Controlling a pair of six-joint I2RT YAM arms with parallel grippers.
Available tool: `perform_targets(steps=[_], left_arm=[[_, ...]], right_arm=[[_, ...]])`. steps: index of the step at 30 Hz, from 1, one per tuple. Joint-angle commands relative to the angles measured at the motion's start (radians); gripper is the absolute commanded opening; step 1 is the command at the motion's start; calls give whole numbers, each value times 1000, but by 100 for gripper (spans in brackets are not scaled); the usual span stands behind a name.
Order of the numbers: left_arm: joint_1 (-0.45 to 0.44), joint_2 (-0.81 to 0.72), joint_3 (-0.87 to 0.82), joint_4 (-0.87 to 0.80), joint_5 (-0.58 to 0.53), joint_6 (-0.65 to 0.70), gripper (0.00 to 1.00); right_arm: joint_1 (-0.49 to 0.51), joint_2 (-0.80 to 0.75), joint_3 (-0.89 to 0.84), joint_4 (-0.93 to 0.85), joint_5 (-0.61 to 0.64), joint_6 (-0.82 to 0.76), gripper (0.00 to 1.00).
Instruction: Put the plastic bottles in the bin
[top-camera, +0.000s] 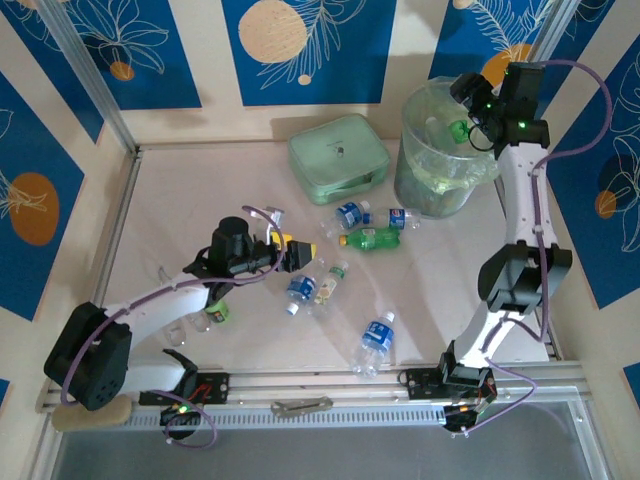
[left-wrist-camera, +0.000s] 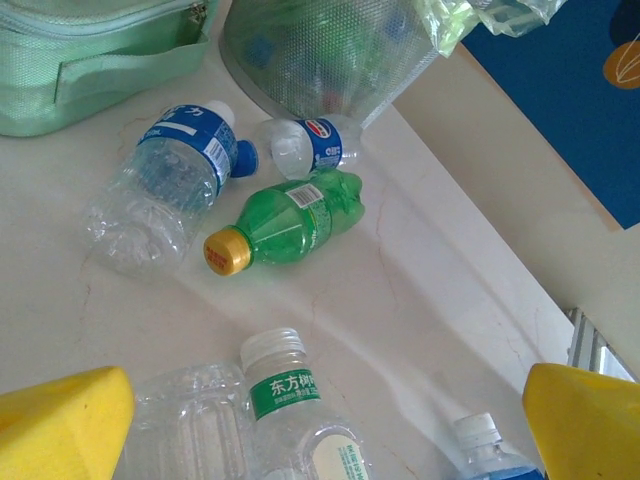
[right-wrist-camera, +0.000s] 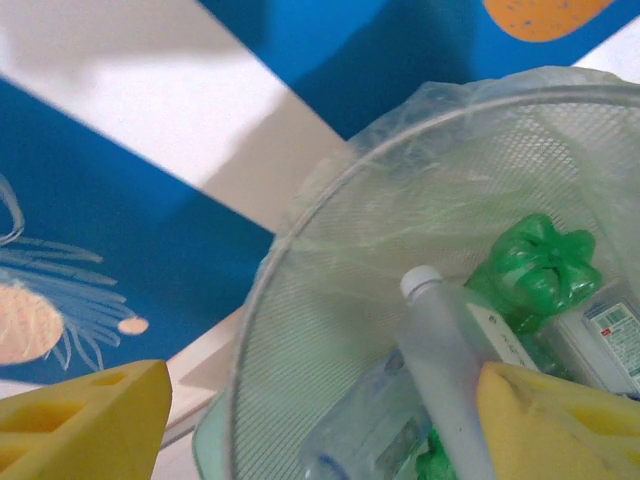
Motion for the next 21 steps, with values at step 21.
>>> perform_targets(steps=[21], left_arm=[[-7, -89, -87, -15, -181, -55, 99]], right_arm=[[658, -580, -899, -333, 301, 191, 83]])
